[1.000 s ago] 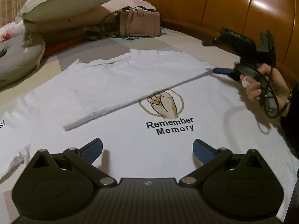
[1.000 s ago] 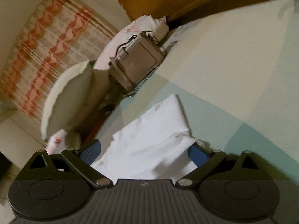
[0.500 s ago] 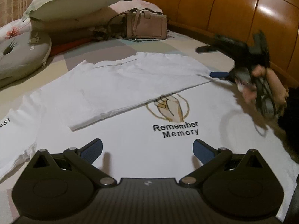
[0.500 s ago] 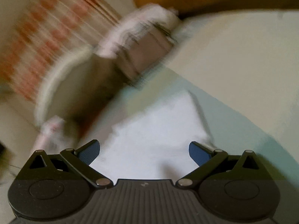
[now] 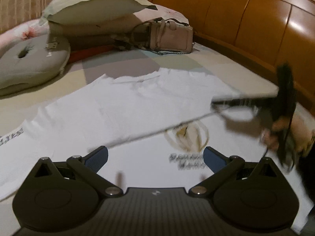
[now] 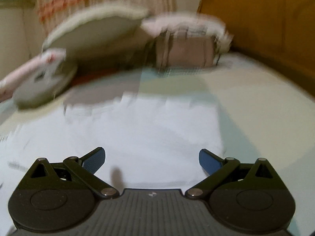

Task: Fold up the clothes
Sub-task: 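Move the left gripper over the folded sleeve on the shirt body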

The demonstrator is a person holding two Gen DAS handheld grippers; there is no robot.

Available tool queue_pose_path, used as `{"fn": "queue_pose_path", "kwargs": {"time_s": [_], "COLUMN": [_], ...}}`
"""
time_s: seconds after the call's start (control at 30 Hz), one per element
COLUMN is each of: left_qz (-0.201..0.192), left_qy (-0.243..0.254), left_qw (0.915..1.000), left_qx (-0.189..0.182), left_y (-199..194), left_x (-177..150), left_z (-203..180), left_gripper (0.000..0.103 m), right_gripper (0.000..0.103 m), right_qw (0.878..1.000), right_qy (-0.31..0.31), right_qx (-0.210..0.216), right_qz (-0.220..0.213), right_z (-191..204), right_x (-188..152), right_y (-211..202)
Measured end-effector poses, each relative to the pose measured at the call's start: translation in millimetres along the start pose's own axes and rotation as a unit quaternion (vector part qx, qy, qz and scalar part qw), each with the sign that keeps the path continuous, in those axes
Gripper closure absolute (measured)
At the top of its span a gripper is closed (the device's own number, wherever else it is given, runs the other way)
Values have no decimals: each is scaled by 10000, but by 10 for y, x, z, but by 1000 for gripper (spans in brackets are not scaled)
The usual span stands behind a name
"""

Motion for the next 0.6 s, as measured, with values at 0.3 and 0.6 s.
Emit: {"fn": "queue_pose_path", "kwargs": {"time_s": [0.3, 0.6], "left_qz": [384, 1228], "left_qy": [21, 106], "left_qw": [9936, 9608], "left_qx": [-1063, -2485], "left_y": [526, 1869], "left_x": [1342, 1812], "left_z": [-732, -1634], "left_gripper": [1, 1], "right_gripper": [0, 0], "right_qw": [9969, 9903], "right_qy": [-683, -1337], "right_qx": [-342, -95], "right_qz": [199, 368], "right_z": [190, 249], "right_x": [-358, -558], "right_y": [-273, -421]}}
Point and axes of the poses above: each gripper's, at about its wrist camera, not at the fingertips, and y roughly the way its jaws point, z to its left, x to its top, the point moved 8 cm from there along y, roughly the way its jaws point, and after that the axes turned 9 degrees about z, right-handed, at the moved point
